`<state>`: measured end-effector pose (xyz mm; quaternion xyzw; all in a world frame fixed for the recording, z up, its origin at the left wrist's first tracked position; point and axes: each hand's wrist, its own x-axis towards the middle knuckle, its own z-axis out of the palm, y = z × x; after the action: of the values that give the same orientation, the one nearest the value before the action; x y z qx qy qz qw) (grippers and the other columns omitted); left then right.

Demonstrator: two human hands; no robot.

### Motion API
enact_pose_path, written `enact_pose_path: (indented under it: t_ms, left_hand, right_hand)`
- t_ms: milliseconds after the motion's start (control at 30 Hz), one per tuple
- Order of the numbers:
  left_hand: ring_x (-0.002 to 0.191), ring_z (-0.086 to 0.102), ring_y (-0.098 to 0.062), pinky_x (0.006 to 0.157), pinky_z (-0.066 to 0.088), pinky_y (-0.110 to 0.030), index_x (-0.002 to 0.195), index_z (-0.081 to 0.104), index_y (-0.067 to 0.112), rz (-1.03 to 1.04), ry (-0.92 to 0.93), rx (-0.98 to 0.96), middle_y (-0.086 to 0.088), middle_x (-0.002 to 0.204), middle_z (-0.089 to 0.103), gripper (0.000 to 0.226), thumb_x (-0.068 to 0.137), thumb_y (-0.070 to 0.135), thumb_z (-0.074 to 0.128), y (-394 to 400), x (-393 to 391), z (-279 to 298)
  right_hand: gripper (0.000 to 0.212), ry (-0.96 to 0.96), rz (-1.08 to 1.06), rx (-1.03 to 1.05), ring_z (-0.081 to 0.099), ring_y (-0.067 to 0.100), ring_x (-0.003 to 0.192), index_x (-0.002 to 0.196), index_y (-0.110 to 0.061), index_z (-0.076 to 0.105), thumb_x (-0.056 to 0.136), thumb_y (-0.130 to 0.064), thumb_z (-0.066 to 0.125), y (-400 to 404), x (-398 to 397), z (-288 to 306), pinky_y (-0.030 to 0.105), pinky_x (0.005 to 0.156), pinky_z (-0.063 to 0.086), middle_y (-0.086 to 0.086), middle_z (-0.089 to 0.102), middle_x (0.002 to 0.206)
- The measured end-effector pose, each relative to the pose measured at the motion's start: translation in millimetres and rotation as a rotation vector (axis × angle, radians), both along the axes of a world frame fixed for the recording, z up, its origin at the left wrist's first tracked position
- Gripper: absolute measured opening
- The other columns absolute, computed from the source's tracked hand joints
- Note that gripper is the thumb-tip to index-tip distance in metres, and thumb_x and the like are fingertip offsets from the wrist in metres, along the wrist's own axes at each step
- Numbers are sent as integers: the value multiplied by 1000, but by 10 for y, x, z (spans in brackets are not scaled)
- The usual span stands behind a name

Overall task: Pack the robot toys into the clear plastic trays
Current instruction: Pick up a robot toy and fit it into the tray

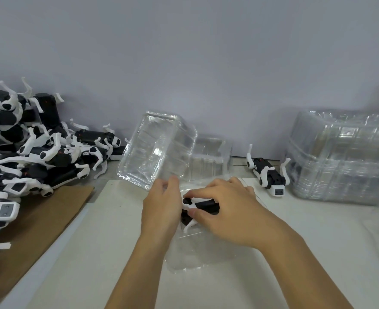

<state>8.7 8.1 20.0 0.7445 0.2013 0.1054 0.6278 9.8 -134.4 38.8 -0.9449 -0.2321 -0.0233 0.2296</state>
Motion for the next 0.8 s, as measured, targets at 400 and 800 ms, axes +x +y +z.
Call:
enact_pose_path:
  t_ms: [400, 800]
  left_hand:
    - [86, 53, -6, 64, 37, -28, 101, 55, 25, -43, 59, 219, 12, 95, 56, 19, 94, 41, 45, 5, 73, -50]
    - [83, 55, -7, 59, 38, -25, 110, 51, 24, -108, 85, 298, 7, 99, 54, 33, 84, 39, 63, -1, 87, -54]
  right_hand:
    - [57, 21, -114, 361, 55, -9, 55, 105, -29, 73, 77, 9, 41, -273, 76, 55, 4, 54, 38, -10, 71, 68]
    - [42, -90, -237, 277, 57, 13, 71, 74, -28, 69, 82, 3, 41, -301, 116, 83, 25, 70, 41, -4, 68, 67]
